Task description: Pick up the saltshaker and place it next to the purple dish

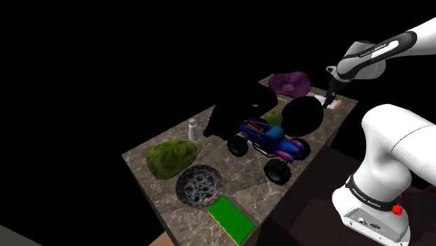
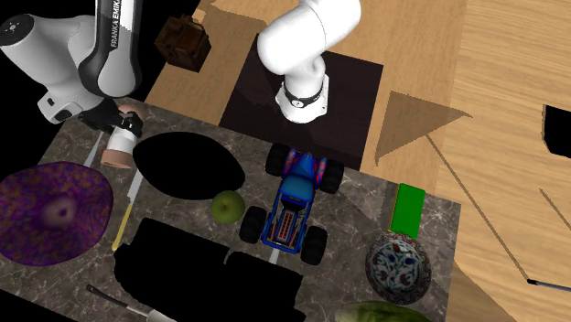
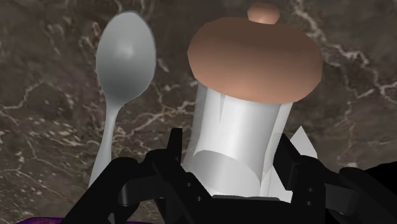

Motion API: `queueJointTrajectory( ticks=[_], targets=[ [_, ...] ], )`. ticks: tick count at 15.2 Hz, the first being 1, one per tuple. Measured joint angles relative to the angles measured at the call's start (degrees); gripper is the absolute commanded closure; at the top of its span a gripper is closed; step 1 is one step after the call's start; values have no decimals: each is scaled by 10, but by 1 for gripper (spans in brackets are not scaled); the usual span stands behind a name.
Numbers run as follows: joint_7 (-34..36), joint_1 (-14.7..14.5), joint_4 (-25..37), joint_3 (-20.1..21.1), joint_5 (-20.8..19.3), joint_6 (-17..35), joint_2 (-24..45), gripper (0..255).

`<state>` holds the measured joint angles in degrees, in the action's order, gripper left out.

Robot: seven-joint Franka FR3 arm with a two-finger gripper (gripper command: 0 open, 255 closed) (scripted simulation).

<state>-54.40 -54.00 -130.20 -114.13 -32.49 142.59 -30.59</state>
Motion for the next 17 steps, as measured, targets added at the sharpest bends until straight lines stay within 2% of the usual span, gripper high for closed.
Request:
queueJointTrajectory(
  ticks=[5, 7, 17],
  targets=[
    [0, 0, 0, 0, 0, 0, 0, 255],
    [-4, 10, 1, 12, 8, -7, 5, 255],
    [-37, 98, 10, 119, 68, -63, 41, 255]
  ],
)
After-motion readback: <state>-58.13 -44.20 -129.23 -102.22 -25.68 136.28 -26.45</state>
